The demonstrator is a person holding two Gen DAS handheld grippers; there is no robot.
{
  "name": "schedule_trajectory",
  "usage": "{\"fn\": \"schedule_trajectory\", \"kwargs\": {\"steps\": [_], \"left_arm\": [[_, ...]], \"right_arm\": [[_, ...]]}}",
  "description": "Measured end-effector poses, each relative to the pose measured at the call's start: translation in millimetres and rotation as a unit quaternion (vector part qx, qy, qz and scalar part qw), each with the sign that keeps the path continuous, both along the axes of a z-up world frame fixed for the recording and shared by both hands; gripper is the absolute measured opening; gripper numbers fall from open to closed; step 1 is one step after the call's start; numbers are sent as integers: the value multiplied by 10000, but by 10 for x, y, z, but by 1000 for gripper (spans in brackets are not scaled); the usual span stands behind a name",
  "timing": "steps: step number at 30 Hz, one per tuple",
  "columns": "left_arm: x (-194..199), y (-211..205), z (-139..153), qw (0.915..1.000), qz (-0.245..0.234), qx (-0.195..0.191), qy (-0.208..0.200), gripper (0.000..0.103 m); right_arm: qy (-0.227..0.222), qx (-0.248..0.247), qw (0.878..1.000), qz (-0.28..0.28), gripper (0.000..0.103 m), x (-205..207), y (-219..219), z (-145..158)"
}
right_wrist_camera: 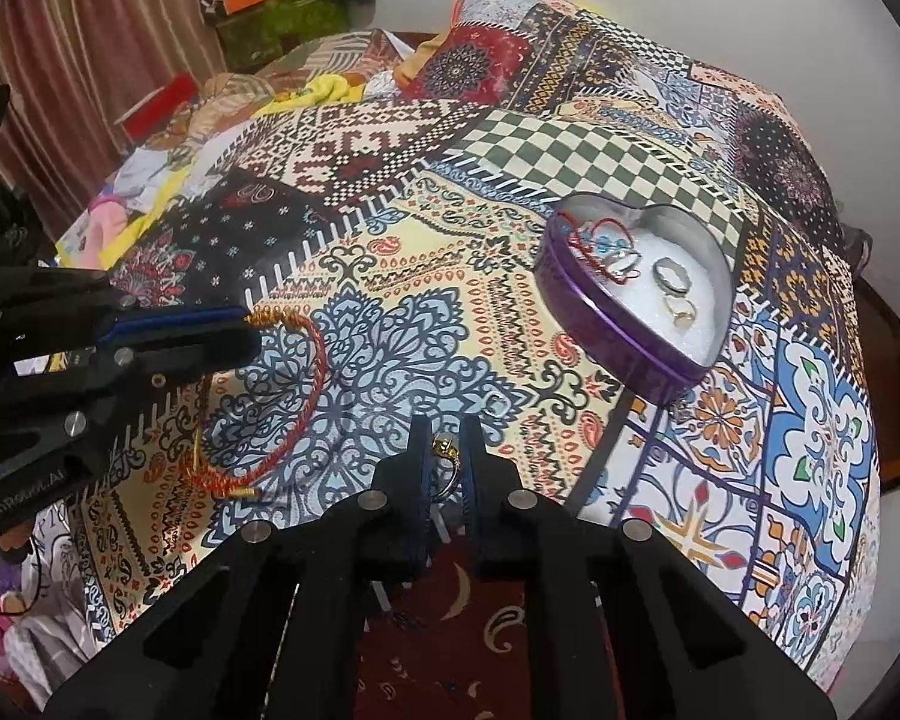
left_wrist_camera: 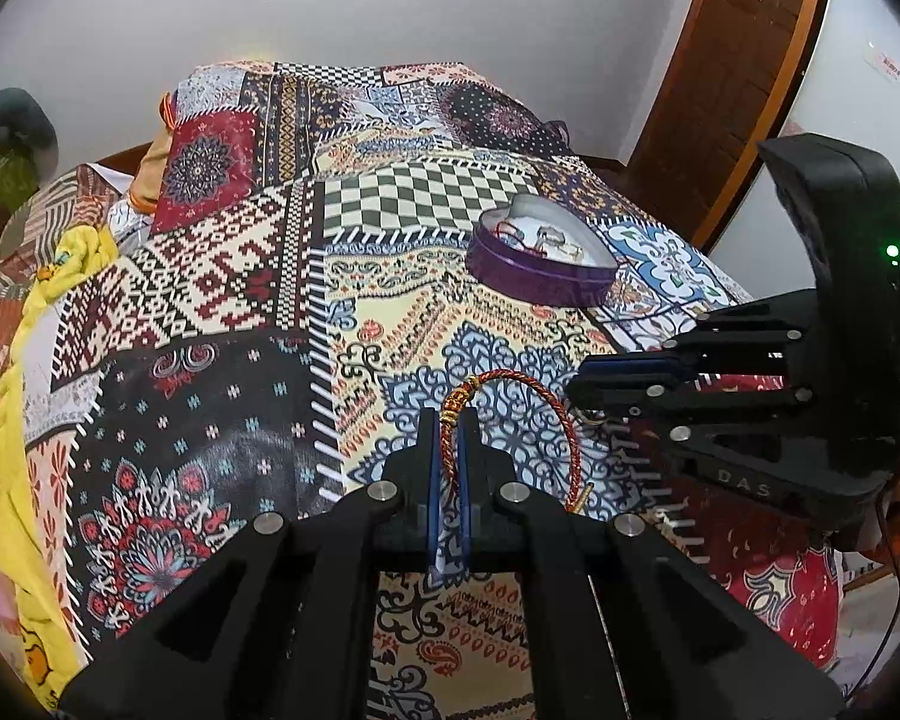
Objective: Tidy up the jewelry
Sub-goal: 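Carry the bracelet with the left tool while the right tool carries the gold ring over the tin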
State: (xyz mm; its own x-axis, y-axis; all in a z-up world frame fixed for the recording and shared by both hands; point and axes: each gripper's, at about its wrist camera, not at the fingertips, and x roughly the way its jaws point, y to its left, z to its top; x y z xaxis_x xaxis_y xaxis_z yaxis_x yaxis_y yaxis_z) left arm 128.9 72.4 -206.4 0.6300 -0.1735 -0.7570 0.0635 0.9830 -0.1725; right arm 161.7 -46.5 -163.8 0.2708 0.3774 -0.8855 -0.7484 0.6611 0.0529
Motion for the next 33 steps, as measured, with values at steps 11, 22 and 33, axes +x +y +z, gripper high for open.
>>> {"fn": "schedule_trajectory", "kwargs": {"steps": [11,22,33], "left_arm": [[202,-73,169,9997,-51,79,-215,3],[575,-216,354,9988,-148,80,-460,3],[993,-321,365,9984,-246,21,-510,3]], "right_arm": [[-233,596,9970,-428,8,155,-328,352],[-562,1048,9893,-848,8,432,-598,614],[-800,1251,9839,-989,8,699,-676,707]]}}
